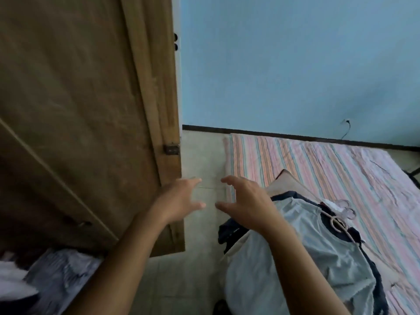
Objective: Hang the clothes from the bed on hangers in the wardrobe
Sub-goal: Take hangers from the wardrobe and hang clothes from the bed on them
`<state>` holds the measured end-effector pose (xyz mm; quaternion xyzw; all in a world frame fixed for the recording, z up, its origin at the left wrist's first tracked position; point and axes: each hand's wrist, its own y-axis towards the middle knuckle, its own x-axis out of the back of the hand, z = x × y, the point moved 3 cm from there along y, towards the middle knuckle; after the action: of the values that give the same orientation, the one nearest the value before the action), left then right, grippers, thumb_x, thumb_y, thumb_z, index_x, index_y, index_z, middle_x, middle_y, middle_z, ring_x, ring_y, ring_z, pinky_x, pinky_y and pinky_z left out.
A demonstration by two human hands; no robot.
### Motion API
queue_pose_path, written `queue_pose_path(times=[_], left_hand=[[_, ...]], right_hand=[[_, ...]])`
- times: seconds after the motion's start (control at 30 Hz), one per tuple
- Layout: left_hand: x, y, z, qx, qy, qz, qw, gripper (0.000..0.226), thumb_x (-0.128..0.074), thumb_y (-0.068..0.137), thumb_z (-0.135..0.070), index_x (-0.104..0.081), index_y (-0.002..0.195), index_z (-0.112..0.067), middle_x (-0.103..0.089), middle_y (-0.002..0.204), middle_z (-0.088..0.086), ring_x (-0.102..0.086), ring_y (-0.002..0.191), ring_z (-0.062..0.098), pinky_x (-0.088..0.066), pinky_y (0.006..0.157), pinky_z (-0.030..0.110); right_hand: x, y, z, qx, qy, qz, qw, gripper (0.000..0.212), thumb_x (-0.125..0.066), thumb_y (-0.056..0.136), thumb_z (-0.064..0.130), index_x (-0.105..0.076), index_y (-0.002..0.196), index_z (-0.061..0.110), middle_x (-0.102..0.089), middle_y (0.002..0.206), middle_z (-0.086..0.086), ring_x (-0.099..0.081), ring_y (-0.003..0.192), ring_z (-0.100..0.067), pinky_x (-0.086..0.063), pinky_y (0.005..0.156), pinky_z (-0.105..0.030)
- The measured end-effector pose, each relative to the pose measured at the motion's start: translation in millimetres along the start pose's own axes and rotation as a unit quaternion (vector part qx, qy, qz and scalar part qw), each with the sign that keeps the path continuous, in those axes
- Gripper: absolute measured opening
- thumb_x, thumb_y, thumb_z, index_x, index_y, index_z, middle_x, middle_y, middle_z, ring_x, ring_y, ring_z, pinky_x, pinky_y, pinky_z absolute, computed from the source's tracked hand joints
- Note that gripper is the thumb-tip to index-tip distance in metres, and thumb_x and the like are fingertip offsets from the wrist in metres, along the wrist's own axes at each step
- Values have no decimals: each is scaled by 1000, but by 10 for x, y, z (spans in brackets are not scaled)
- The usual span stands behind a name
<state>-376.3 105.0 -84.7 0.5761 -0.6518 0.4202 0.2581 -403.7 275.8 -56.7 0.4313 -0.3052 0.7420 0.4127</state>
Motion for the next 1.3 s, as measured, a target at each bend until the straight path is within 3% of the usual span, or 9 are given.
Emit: queue_pose_path(times=[0.13,0.23,0.47,0.63,0.83,0.97,1.1,1.23,1.3], left_hand=[[474,-449,440,39,-24,-75,996,72,-68,88,-42,-30,149,-35,-36,154,-7,-39,138,15,-40,103,35],[741,-728,727,84,-27,-116,989,74,-68,87,-45,-32,150,-32,-39,153,-5,-40,138,17,-39,110,39],[1113,-1466,1185,167,-93,-198,961,72,-73,86,-32,-40,147,-17,-47,146,1,-43,135,19,-36,112,36],[1308,-1977,1353,235,-91,-243,937,67,-66,91,-33,-34,149,-22,-42,150,1,-40,136,19,-34,106,30],[1518,-2584,1469,325,-35,-314,891,76,-67,88,-47,-33,151,-22,-51,143,4,-51,124,20,-43,92,27],[1638,-2985,1478,355,-7,-338,872,75,-66,89,-47,-33,151,-20,-50,143,6,-51,125,22,-45,98,32],[1838,-3396,1501,379,56,-358,851,67,-63,90,-47,-41,146,-17,-55,136,8,-54,118,23,-47,95,36],[2123,-3699,1647,422,142,-374,814,58,-59,93,-46,-49,137,-12,-58,129,13,-54,116,29,-49,93,42],[2255,-3770,1788,429,163,-382,802,53,-58,94,-45,-52,133,-10,-57,128,14,-49,123,31,-46,97,43]], right_hand=[[-113,130,736,73,-1,25,997,56,-67,90,44,-47,140,28,-55,138,6,-53,124,-11,-46,99,-26],[-203,216,1200,137,-13,33,990,48,-66,92,42,-52,135,27,-60,131,7,-58,112,-8,-39,71,-7],[-424,433,1987,269,-55,55,960,59,-69,89,45,-46,140,29,-59,135,5,-63,111,-13,-55,88,-28],[-445,553,2477,351,-79,101,928,60,-68,89,45,-44,142,29,-56,137,5,-57,122,-16,-51,98,-33],[-506,503,3026,428,-80,134,890,56,-67,88,43,-50,137,24,-62,129,-5,-59,119,-26,-51,96,-45],[-592,419,3431,457,-61,136,877,55,-66,85,47,-51,136,32,-62,130,-6,-60,120,-28,-51,97,-45],[-664,331,3915,465,-40,142,873,48,-68,84,47,-60,126,27,-67,119,-5,-64,111,-26,-54,91,-42],[-763,201,4523,488,-4,139,862,45,-58,77,56,-66,109,25,-68,107,-5,-67,99,-26,-57,83,-43],[-823,180,4852,497,20,159,853,46,-58,78,57,-68,109,25,-68,105,-5,-67,96,-24,-57,79,-39]])
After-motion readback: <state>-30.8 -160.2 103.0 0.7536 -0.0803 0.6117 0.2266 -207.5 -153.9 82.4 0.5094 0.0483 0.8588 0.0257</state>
